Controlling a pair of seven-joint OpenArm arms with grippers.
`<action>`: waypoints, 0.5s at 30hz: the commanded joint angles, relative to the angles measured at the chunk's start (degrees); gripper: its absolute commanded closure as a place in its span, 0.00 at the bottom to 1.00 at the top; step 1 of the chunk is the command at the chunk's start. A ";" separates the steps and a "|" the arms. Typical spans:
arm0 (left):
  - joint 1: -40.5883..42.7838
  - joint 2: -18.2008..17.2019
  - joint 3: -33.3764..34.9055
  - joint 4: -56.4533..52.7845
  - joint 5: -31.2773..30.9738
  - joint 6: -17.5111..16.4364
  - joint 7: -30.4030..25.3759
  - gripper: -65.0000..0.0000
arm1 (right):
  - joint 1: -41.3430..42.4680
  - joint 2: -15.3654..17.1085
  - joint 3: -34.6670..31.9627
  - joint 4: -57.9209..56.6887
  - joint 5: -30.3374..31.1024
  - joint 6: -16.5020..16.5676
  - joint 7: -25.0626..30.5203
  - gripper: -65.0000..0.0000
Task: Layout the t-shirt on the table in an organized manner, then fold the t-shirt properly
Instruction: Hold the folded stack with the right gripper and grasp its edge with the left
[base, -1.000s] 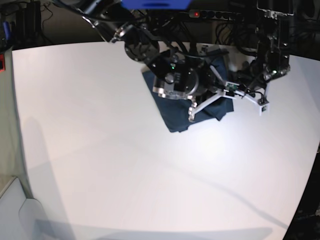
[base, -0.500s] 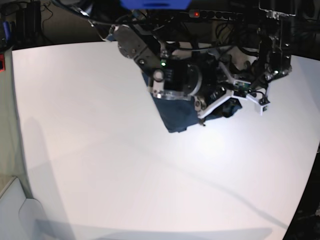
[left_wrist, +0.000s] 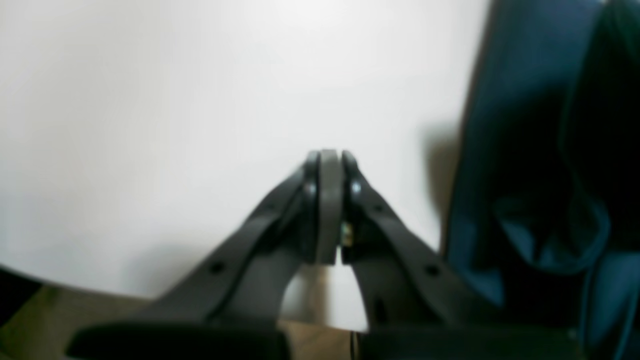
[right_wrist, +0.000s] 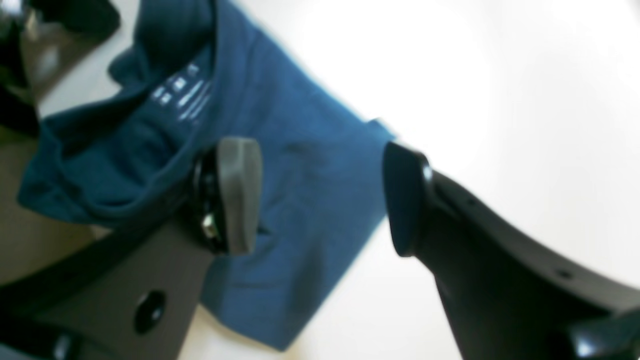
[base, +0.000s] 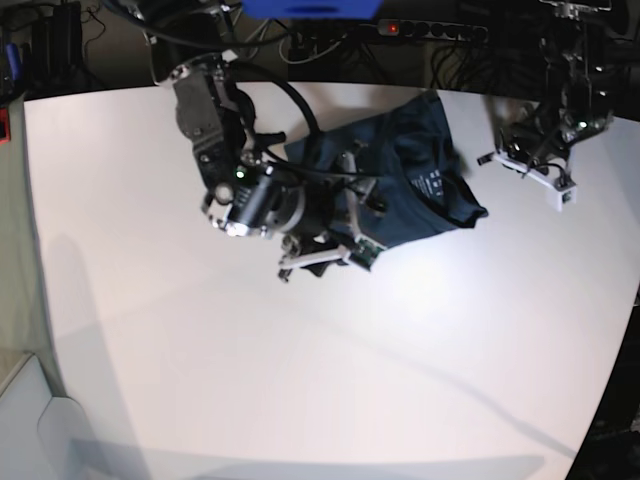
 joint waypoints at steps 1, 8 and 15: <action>-0.20 -0.79 -1.26 1.87 -0.45 0.57 -0.78 1.00 | 1.10 -0.63 0.63 -0.27 0.99 0.32 1.34 0.40; 2.52 0.97 -7.68 14.52 -7.22 0.49 4.58 1.00 | 1.28 1.04 2.83 -6.16 0.99 0.32 3.80 0.40; 2.70 4.49 -8.73 16.90 -19.52 0.49 4.58 0.99 | 1.45 4.47 2.83 -10.12 0.99 0.32 7.23 0.40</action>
